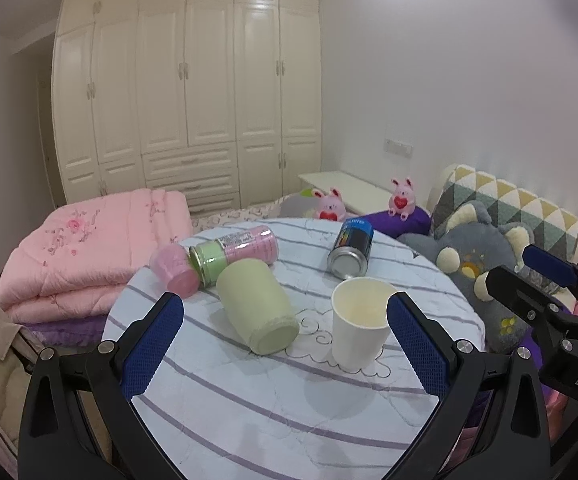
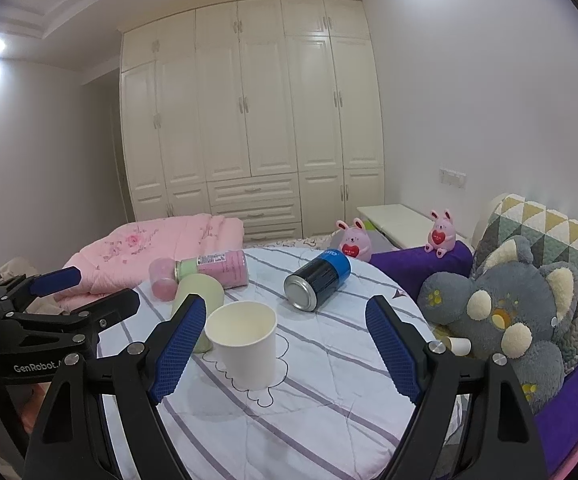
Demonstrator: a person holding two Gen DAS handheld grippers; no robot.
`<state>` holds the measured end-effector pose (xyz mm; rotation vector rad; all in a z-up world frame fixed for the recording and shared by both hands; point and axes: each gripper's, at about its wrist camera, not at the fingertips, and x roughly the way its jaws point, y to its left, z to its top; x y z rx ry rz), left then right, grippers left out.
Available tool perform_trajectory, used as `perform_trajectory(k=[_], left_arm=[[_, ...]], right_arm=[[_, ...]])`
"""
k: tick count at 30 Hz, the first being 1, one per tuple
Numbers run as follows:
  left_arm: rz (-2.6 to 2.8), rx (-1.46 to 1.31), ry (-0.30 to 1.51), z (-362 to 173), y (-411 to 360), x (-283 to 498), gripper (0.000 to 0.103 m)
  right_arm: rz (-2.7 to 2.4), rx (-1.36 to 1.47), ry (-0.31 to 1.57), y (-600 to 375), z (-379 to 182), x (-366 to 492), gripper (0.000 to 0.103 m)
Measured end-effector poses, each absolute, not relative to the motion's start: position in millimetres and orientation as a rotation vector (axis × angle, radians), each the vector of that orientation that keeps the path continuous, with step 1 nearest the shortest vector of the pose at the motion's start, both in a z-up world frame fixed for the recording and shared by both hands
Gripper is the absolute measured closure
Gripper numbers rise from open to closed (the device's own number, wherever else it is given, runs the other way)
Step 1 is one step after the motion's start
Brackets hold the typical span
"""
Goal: Flip cup upright
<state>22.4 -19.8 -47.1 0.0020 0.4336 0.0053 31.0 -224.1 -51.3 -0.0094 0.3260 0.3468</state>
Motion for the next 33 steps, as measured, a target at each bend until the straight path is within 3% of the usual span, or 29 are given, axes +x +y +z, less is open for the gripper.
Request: perform_trajectory(k=[33], left_arm=[[0.021,0.029,0.44,-54.6,-25.1,24.4,0.0]], right_arm=[[0.342,-0.015,0.338,-225.6,-51.7,33.6,0.019]])
